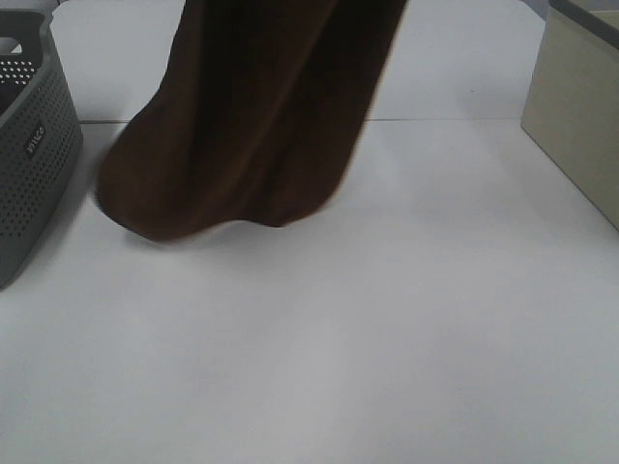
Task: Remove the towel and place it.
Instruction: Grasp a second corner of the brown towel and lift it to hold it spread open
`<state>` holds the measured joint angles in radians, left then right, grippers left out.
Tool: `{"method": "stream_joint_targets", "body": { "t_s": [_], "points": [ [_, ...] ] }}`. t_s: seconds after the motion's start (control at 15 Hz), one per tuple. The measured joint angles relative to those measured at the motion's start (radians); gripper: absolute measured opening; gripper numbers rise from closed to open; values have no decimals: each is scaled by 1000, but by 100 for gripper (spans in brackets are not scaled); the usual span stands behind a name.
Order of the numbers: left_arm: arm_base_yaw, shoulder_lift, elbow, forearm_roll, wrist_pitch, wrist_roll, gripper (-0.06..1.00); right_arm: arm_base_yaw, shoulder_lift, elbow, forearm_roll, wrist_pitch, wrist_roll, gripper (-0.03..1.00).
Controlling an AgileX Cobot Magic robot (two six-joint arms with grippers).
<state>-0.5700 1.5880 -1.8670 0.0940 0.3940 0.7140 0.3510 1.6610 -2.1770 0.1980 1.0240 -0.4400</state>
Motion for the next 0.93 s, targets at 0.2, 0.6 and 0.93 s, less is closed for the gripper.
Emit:
{"method": "stream_joint_targets", "body": {
  "t_s": [0.2,0.6,0.93],
  "points": [
    [41,51,0,-1,-161,0,0,0,10,-3,-25,-151,1,1],
    [56,145,0,11,-545,5,0,0,78,-3,-134,-381,87,1],
    [167,189,0,14,-674,-35,0,0,133,-19,-154,-558,120,1]
  ]
}}
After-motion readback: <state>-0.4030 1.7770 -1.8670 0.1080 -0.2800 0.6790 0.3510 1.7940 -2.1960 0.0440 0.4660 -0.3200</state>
